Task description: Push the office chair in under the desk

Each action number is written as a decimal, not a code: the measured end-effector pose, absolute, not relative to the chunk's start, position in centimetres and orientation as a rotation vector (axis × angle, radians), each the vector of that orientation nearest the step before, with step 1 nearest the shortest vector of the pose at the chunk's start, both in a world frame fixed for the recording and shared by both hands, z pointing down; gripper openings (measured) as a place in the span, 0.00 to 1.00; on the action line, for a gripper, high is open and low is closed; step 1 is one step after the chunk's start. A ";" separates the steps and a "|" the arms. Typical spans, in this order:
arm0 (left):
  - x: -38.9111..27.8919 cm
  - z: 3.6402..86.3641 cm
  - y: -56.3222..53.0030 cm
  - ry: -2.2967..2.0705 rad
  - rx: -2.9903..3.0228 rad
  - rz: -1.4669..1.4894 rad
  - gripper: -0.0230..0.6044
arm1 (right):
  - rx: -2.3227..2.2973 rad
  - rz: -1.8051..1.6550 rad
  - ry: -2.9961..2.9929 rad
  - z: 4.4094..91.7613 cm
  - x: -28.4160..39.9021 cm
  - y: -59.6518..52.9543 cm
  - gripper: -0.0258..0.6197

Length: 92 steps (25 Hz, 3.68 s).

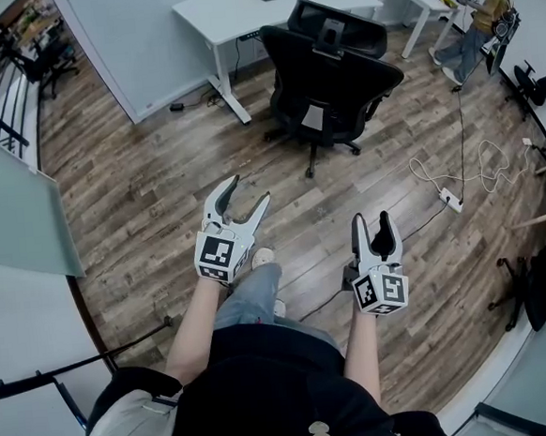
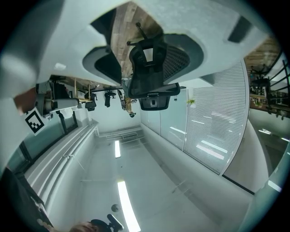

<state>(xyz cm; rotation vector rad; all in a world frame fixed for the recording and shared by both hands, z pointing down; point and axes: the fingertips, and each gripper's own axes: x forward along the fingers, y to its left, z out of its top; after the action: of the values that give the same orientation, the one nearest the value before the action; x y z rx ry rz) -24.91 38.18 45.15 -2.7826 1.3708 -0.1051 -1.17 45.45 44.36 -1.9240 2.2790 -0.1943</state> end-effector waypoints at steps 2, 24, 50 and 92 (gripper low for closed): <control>-24.8 45.5 37.2 1.373 -2.780 -0.108 0.48 | -1.922 -0.200 2.279 44.7 -1.0 44.4 0.43; -18.1 45.1 5.0 1.259 -2.823 -0.110 0.48 | -2.002 -0.201 2.208 44.9 4.8 14.5 0.44; -9.9 42.1 -14.6 1.019 -2.844 -0.079 0.48 | -2.051 -0.103 2.127 41.6 10.5 -3.3 0.43; -7.2 50.8 -17.0 -0.003 -1.962 -1.332 0.28 | -0.974 0.557 4.311 51.7 6.9 -10.0 0.29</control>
<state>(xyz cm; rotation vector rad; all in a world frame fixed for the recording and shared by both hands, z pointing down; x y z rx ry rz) -7.17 -17.04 50.83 -1.9622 -0.0032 -1.3324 6.95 -10.04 51.73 -0.9736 4.3106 0.5573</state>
